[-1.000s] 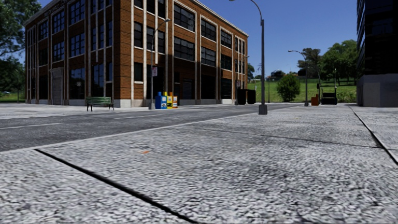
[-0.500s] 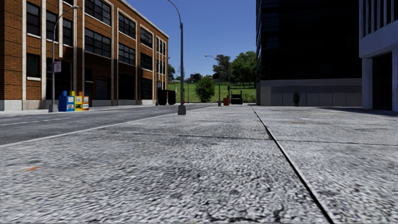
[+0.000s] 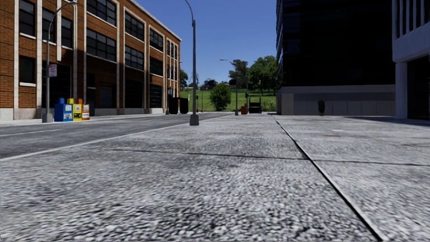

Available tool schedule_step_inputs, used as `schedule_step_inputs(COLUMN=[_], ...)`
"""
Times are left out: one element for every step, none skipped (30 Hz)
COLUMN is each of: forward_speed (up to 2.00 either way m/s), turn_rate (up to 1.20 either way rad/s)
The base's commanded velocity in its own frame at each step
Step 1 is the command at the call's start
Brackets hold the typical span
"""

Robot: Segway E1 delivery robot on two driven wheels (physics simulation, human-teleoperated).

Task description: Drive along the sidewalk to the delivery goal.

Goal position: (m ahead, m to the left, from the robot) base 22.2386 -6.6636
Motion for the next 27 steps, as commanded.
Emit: schedule_step_inputs(forward_speed=[2.0, 2.0, 2.0, 2.0, 2.0, 2.0, 2.0, 2.0, 2.0, 2.0, 2.0, 2.0, 2.0, 2.0, 2.0, 2.0, 2.0, 2.0, 2.0, 2.0, 2.0, 2.0, 2.0, 2.0, 2.0, 2.0, 2.0], turn_rate=[-0.3, -1.2, -1.2, -1.2, -1.2, -1.2, -1.2, -0.84, -0.06, 0.0, 0.0, 0.0, 0.0, 0.0, 0.0, 0.0, 0.0, 0.0, 0.0, 0.0, 0.0, 0.0, 0.0, 0.0, 0.0, 0.0, -0.29])
